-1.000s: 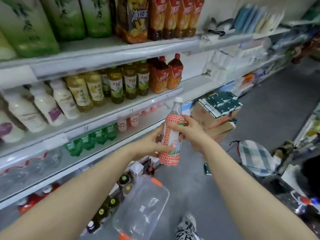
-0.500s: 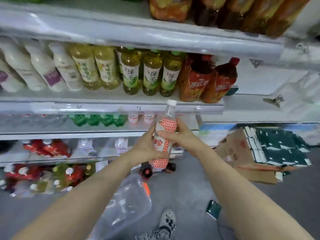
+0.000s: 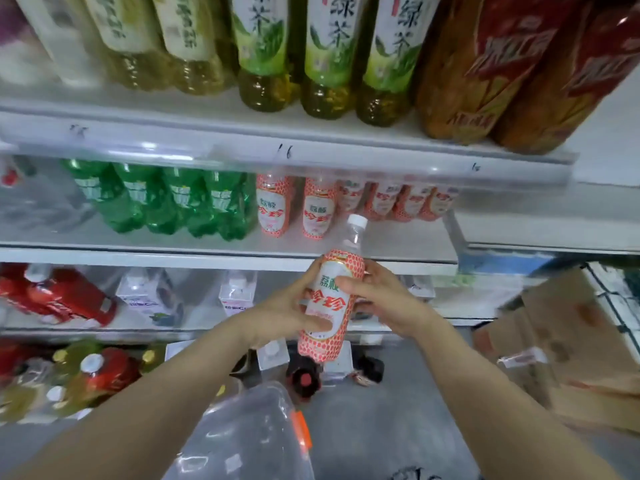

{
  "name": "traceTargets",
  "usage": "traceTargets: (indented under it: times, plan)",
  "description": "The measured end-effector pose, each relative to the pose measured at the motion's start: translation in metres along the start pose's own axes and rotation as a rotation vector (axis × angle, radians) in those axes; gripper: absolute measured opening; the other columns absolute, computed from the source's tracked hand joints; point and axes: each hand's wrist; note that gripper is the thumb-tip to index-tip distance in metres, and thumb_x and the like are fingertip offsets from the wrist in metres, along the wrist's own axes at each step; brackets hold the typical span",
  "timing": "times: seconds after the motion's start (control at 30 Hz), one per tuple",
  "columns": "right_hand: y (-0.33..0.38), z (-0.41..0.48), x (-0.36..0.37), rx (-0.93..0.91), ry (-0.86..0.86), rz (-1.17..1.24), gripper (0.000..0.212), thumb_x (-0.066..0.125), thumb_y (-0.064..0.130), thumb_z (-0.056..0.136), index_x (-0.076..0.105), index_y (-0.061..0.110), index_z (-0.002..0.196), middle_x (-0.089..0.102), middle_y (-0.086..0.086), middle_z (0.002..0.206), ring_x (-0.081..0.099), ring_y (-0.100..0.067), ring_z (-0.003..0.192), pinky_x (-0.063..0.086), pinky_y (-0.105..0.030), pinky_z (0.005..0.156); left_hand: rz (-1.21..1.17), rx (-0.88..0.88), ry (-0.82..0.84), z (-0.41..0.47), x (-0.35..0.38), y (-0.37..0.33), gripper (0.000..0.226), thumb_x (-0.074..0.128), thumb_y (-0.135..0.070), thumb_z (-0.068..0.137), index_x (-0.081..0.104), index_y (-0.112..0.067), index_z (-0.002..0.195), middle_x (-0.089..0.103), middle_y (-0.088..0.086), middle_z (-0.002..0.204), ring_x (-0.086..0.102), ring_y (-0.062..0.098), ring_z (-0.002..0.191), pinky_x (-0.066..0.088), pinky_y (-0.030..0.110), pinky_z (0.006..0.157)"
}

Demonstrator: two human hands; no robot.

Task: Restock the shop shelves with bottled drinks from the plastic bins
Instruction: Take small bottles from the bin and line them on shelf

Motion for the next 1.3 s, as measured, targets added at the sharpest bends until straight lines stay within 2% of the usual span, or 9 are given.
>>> traceTargets:
  times: [0.1, 0.2, 0.37, 0.57, 0.7, 0.87, 1.03, 1.17, 1.3]
  plan:
    - [-0.024, 0.033, -0.003, -0.093, -0.015, -0.027, 0.063, 0.082, 0.03, 0.074, 0.056, 0.013, 0.128, 0.076, -0.005, 0.11, 0.073, -0.023, 0.101, 0.058, -0.039, 0.088, -0.009, 0.087, -0.097, 0.031, -0.005, 0.036, 0.102, 0.08, -0.009, 0.079, 0.02, -0.059, 0.145, 0.053, 0.0, 0.136, 0.059, 0.012, 0.12, 0.05, 0.044, 0.102]
    - [-0.043, 0.062, -0.008, -0.21, -0.066, -0.087, 0.043, 0.078, 0.025, 0.083, 0.063, 0.017, 0.123, 0.076, -0.002, 0.108, 0.073, -0.019, 0.102, 0.059, -0.037, 0.091, -0.041, 0.203, -0.2, 0.057, -0.008, 0.062, 0.1, 0.081, -0.011, 0.079, 0.024, -0.06, 0.144, 0.057, -0.002, 0.129, 0.065, 0.008, 0.108, 0.056, 0.032, 0.09]
    - [-0.062, 0.09, -0.022, -0.344, -0.012, -0.173, 0.056, 0.081, 0.032, 0.078, 0.062, 0.018, 0.129, 0.073, -0.004, 0.117, 0.072, -0.018, 0.105, 0.059, -0.035, 0.088, -0.028, 0.381, -0.363, 0.092, -0.005, 0.084, 0.1, 0.079, -0.006, 0.079, 0.023, -0.048, 0.151, 0.061, 0.001, 0.121, 0.067, 0.017, 0.106, 0.058, 0.034, 0.088]
    - [-0.055, 0.1, -0.036, -0.346, -0.006, -0.165, 0.047, 0.079, 0.024, 0.084, 0.062, 0.013, 0.126, 0.075, -0.007, 0.113, 0.074, -0.023, 0.098, 0.061, -0.034, 0.078, 0.071, 0.43, -0.441, 0.106, 0.002, 0.07, 0.101, 0.081, -0.012, 0.078, 0.021, -0.044, 0.153, 0.065, -0.005, 0.116, 0.069, 0.011, 0.099, 0.058, 0.029, 0.085]
    - [-0.042, 0.103, -0.049, -0.356, -0.039, -0.146, 0.046, 0.076, 0.026, 0.087, 0.062, 0.007, 0.125, 0.075, -0.007, 0.112, 0.074, -0.024, 0.1, 0.059, -0.044, 0.089, 0.123, 0.464, -0.387, 0.112, -0.001, 0.047, 0.078, 0.075, -0.009, 0.084, 0.038, -0.036, 0.147, 0.066, -0.009, 0.117, 0.068, 0.009, 0.102, 0.058, 0.027, 0.084]
    - [-0.019, 0.108, -0.072, -0.4, -0.037, -0.162, 0.04, 0.076, 0.021, 0.087, 0.063, 0.013, 0.124, 0.075, -0.002, 0.113, 0.073, -0.02, 0.102, 0.059, -0.039, 0.089, 0.151, 0.478, -0.407, 0.127, 0.003, 0.026, 0.057, 0.068, -0.002, 0.088, 0.048, -0.028, 0.135, 0.066, -0.011, 0.118, 0.064, -0.001, 0.105, 0.054, 0.024, 0.094]
    - [-0.002, 0.123, -0.087, -0.475, -0.05, -0.234, 0.047, 0.079, 0.017, 0.084, 0.06, 0.02, 0.127, 0.073, 0.002, 0.117, 0.069, -0.017, 0.109, 0.055, -0.036, 0.097, 0.22, 0.511, -0.523, 0.144, 0.008, 0.017, 0.076, 0.07, -0.004, 0.088, 0.033, -0.029, 0.149, 0.061, -0.014, 0.12, 0.059, -0.014, 0.099, 0.051, 0.011, 0.08]
    - [0.0, 0.132, -0.089, -0.521, -0.039, -0.257, 0.055, 0.079, 0.01, 0.083, 0.057, 0.021, 0.132, 0.071, 0.01, 0.116, 0.065, -0.001, 0.105, 0.051, -0.017, 0.083, 0.215, 0.484, -0.529, 0.155, 0.013, 0.019, 0.083, 0.065, 0.0, 0.09, 0.022, -0.03, 0.154, 0.056, -0.022, 0.122, 0.056, -0.021, 0.098, 0.049, 0.007, 0.078]
    - [-0.008, 0.143, -0.091, -0.556, -0.052, -0.232, 0.058, 0.078, 0.005, 0.083, 0.056, 0.021, 0.134, 0.07, 0.013, 0.115, 0.064, 0.009, 0.099, 0.05, -0.012, 0.076, 0.225, 0.453, -0.51, 0.162, 0.016, 0.021, 0.086, 0.061, 0.003, 0.091, 0.016, -0.032, 0.156, 0.049, -0.02, 0.133, 0.051, -0.019, 0.108, 0.045, 0.004, 0.082]
Point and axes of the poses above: each hand's wrist, its own z-axis towards the middle knuckle, its own x-axis out of the palm, y = z × x
